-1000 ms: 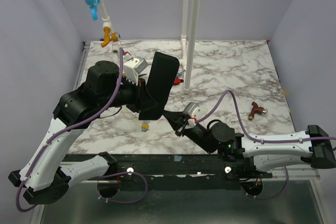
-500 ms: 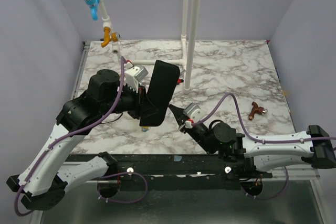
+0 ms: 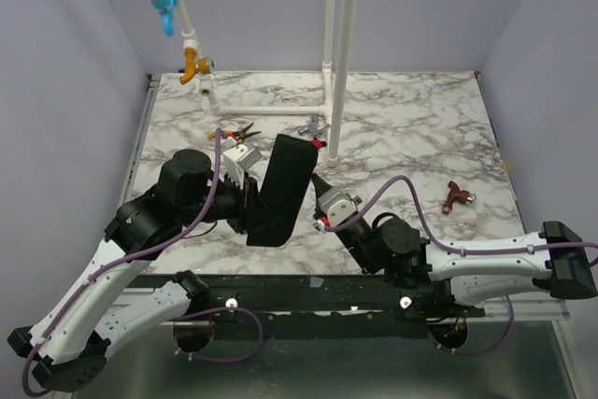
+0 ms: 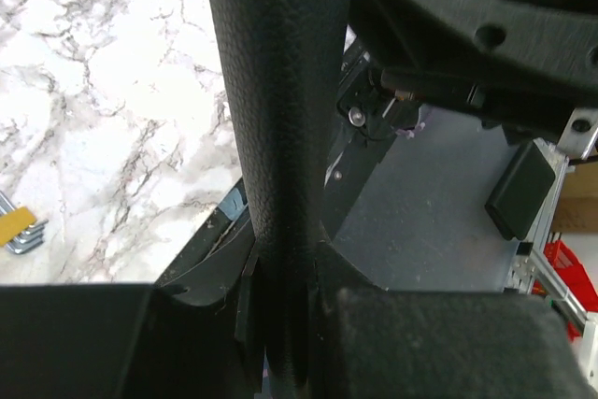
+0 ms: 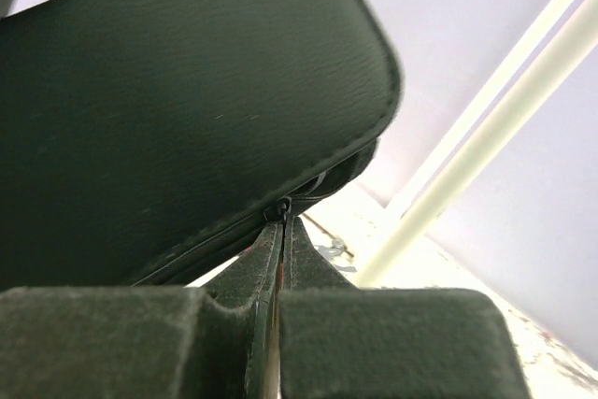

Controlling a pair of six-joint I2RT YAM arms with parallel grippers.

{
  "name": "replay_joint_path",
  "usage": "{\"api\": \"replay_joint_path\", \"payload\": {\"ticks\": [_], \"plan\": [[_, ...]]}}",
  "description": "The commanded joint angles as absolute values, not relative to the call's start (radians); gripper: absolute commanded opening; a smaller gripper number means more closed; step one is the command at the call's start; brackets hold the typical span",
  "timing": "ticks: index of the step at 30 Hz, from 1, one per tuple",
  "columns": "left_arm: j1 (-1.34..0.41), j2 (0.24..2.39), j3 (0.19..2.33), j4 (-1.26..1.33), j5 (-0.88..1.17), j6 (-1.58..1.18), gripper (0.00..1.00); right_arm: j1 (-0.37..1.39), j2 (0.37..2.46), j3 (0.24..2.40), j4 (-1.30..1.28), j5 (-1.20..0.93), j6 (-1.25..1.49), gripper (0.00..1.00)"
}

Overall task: Sort the hair-cutting tools
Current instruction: Zip the hairdressing tool bag.

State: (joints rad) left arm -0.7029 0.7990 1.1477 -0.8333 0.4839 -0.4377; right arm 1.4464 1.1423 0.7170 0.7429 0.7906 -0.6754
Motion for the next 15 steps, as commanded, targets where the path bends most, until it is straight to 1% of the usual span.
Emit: {"api": "replay_joint_path", "payload": {"ticks": [1,10,15], "plan": [[-0.716,0.721,1.082,-0.833,0.569,-0.42,0.0,1.439,1.103,0.771,0.793,0.862,-0.77,0.01],[-0.719,0.618,0.94,-0.811,0.628,-0.401,0.0,1.438,1.025,0.809,0.587,0.808,-0.792,0.01],[-0.732,0.603,0.875,-0.81,0.622,-0.361,0.0,1.439,0.997,0.835,0.473,0.754,-0.888,0.01]]}}
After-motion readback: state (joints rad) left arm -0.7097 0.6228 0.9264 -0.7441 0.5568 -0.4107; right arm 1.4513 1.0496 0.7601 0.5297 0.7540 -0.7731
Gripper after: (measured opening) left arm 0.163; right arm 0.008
